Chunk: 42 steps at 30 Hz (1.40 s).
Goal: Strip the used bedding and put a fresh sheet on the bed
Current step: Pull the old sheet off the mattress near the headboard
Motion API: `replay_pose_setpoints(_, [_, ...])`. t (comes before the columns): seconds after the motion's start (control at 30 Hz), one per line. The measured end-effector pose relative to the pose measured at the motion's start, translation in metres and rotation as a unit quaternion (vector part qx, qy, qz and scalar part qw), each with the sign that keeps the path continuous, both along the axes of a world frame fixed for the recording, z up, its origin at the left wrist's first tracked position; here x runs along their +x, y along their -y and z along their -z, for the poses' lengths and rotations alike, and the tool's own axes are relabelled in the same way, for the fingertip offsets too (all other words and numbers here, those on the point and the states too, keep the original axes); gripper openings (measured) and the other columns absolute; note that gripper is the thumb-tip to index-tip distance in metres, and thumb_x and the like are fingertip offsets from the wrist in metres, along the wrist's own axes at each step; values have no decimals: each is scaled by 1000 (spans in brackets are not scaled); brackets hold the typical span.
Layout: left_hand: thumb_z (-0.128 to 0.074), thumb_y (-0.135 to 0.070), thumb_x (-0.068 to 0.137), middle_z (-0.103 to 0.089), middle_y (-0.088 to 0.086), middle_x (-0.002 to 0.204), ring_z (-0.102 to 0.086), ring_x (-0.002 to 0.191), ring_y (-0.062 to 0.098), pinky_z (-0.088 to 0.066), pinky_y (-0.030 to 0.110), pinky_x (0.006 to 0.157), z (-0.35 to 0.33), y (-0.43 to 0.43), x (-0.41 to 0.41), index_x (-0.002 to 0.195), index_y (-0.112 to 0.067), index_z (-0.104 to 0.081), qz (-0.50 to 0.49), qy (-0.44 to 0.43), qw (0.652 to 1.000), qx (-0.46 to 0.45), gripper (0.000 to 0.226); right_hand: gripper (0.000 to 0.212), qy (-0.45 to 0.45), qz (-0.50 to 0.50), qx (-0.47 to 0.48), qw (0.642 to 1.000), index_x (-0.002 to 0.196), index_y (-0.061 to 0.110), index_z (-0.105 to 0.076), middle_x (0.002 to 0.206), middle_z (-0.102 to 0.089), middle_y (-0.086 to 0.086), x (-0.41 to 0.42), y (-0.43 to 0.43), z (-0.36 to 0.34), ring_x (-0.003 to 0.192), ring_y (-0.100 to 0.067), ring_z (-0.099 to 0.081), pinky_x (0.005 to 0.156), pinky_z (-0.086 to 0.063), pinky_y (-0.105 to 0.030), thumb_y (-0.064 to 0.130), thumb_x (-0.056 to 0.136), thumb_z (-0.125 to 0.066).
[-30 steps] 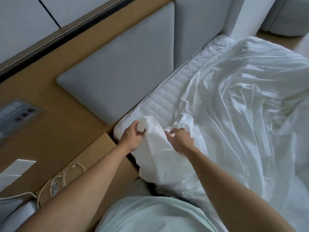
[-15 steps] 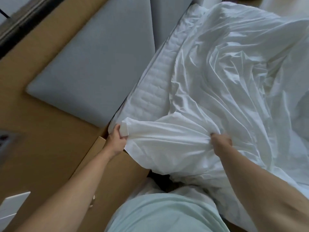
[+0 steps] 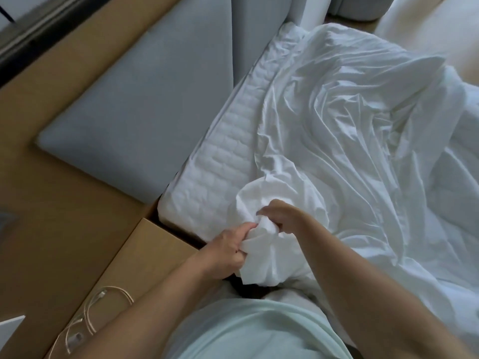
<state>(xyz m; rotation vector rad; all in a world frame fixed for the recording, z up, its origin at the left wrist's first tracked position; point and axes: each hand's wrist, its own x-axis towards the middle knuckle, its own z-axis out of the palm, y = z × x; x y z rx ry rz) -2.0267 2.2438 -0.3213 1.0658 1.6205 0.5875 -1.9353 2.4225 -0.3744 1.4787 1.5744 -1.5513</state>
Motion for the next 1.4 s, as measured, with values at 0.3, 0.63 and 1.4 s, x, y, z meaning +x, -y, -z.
replay_pose_setpoints(0.3, [-72,-55,86,-71,2,111,-68,101,18,-60,42,88,2,-83,-74,110,-22,-74,-41,87,981,-170,41,8,-174,80,132,972,75,18,-69,57,-64,12,31,36,-8,58,-9,-60,48,-45,-17,17,82,-64])
replay_pose_setpoints(0.63, [-52,-9,88,-61,16,114,-62,100,30,-56,35,82,74,-125,24,132,-16,-49,-112,11,980,-165,45,17,-219,57,-17,974,83,18,-73,78,-70,4,71,25,5,74,-12,-66,65,-51,-22,30,78,-83])
replay_pose_setpoints(1.4, [-47,-10,83,-72,2,111,-65,104,31,-53,40,86,62,-113,74,116,-26,-66,-63,-207,969,-121,41,43,141,256,320,901,119,9,-57,124,-58,-19,205,-131,107,114,-39,-55,95,-46,-46,31,83,-60])
